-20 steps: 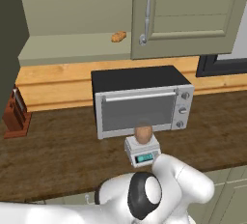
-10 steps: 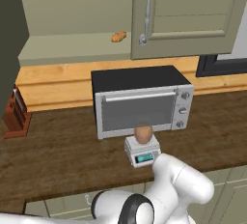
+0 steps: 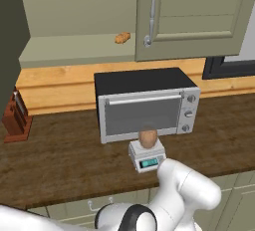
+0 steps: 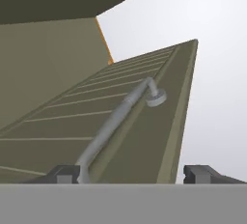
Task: Pick the honey bottle and place it on the digital scale for weighing, and close the cabinet.
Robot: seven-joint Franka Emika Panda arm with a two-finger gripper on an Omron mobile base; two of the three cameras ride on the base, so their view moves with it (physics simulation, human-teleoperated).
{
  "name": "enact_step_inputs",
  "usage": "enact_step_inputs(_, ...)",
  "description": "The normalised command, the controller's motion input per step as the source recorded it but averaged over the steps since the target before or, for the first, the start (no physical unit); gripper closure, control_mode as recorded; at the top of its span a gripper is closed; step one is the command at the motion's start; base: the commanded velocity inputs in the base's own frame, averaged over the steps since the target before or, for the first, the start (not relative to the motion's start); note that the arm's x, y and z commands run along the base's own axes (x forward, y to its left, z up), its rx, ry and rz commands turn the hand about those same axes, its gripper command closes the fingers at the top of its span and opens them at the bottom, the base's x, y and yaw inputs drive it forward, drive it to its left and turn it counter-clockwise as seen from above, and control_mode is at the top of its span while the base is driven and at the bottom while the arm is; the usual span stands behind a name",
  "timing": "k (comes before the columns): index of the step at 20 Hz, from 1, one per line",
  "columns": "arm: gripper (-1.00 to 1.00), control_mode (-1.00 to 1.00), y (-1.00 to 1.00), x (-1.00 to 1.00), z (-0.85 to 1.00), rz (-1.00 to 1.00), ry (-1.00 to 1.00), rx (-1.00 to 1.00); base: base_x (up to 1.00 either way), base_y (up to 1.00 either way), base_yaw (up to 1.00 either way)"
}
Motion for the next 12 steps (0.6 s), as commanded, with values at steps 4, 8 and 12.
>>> enact_step_inputs(4, -1.00, -1.00, 0.25, 0.12, -0.05, -0.05, 0.00, 0.00, 0.00, 0.00, 0.00)
enact_step_inputs(8, -1.00, -1.00, -0.05, 0.06, -0.02, 0.00, -0.01, 0.03, 0.00, 0.00, 0.00)
enact_step_inputs(12, -1.00, -1.00, -0.03, -0.17, 0.00, 0.00, -0.11, 0.10, 0.00, 0.00, 0.00)
